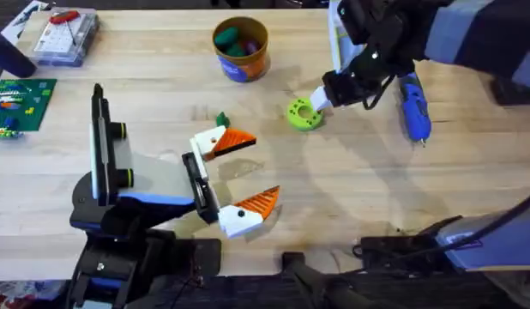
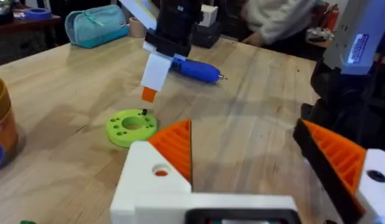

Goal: Pick up the gripper from the table and insert it into the empty holder that is missing its gripper. Then pick up a screw, insert it into the mounting hole, and use the screwdriver to tighten it. Finally, clean up the table by picking up the vegetable and placing it into the bucket.

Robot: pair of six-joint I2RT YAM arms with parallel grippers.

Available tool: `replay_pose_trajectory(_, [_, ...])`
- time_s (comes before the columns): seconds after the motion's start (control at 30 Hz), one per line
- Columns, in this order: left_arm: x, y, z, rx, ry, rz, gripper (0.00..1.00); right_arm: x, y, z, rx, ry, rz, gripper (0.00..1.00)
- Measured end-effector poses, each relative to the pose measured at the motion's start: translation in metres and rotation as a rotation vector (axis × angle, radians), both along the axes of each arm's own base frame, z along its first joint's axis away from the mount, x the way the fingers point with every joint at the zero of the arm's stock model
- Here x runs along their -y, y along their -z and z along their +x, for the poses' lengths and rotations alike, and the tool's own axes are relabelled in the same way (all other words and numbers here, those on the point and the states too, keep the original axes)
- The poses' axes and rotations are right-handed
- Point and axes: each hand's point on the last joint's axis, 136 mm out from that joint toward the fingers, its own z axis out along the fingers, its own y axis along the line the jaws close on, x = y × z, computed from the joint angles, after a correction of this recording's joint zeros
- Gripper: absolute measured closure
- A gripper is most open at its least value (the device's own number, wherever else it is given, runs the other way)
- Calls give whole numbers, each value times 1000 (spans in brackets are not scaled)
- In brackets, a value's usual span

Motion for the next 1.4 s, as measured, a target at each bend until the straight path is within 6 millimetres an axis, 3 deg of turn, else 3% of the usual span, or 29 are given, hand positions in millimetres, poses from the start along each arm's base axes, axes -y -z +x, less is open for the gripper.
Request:
replay_pose_trajectory(0.33, [0,0,0,0,0,0,9,-3,2,6,24,-4,10,574])
replay_pose_trajectory(0.57, [0,0,0,0,0,0,9,-3,19,4,-21,-7,-10,574])
replay_pose_trajectory(1.0, [0,0,0,0,0,0,9,-5,29,9,-24,-19,-15,574])
replay_pose_trajectory(1.4, [0,0,0,0,0,0,9,-5,30,9,-24,-30,-18,574])
